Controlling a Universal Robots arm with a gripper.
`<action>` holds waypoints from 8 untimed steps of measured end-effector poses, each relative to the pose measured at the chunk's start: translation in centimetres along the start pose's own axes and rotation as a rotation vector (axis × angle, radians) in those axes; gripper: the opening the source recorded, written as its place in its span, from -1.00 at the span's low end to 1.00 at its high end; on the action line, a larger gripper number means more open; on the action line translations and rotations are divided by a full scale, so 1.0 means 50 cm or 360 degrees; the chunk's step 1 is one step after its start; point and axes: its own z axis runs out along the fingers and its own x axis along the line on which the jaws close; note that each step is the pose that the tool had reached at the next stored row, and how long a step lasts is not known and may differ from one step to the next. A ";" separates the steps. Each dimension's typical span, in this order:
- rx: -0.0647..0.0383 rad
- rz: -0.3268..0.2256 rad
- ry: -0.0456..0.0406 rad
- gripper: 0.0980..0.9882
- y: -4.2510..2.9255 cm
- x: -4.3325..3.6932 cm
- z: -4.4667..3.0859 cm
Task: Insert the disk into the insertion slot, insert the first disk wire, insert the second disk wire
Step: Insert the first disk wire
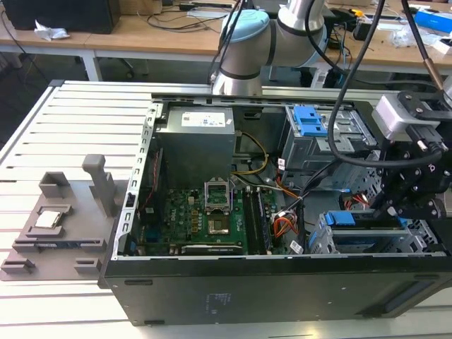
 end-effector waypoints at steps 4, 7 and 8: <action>0.0000 0.0000 0.0000 -0.70 0.002 -0.003 -0.042; 0.0000 0.0000 0.0000 -0.98 0.003 -0.004 -0.056; 0.0000 0.0000 0.0000 -0.98 0.003 -0.004 -0.060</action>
